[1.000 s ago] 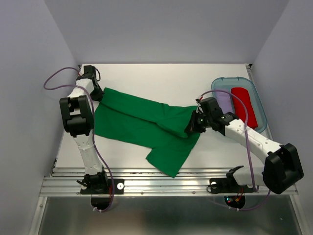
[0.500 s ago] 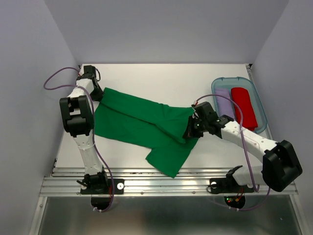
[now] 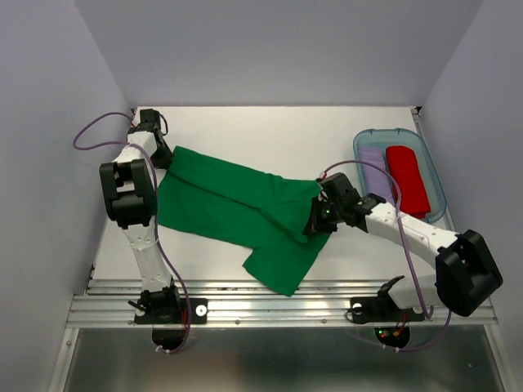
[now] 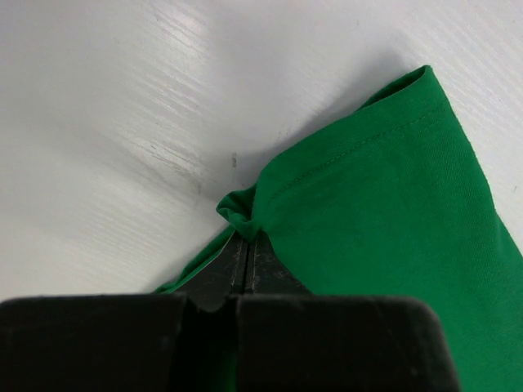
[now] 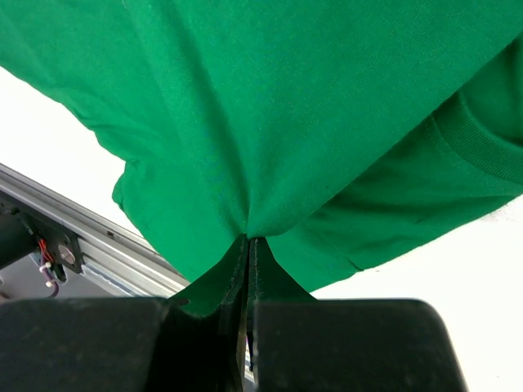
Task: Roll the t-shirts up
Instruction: Fold the T-shirt at the center of the board.
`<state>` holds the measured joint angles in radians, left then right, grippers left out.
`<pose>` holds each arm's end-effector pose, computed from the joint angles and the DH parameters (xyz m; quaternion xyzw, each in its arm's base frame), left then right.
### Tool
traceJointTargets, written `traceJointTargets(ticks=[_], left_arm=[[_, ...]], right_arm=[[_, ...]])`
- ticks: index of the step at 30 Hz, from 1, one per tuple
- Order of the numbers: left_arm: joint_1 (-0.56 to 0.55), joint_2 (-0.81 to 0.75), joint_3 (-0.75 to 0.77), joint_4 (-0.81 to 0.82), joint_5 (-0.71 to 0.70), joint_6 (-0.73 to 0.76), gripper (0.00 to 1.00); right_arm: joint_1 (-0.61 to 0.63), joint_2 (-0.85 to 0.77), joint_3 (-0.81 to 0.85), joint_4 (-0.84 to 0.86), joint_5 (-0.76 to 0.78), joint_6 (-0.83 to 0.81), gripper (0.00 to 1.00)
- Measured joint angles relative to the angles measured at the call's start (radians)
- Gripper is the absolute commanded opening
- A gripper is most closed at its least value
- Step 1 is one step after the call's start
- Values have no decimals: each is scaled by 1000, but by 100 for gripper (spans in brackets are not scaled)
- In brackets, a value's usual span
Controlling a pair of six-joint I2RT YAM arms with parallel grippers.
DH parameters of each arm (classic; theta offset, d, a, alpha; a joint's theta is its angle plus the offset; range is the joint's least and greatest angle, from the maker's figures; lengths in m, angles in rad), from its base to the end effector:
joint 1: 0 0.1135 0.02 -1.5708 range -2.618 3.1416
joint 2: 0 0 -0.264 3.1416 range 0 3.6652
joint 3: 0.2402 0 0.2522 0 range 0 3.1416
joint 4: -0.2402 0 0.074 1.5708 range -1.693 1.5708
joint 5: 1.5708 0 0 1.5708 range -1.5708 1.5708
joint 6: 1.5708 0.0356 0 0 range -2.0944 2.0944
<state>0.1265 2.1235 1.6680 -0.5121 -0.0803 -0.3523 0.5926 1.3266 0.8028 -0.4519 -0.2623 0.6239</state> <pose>0.4630 0.0618 0.1941 -0.2378 0.9241 0.0046 0.2992 0.2097 0.1523 0.2093 -0.0235 0.9483 0.2687 0.1671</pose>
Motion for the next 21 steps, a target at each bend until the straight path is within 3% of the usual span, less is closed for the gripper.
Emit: traceJointTargets(ticks=[21], left_arm=[[0,1,0,0,0,0,0]], right_arm=[[25,11,-1,7,8,2,1]])
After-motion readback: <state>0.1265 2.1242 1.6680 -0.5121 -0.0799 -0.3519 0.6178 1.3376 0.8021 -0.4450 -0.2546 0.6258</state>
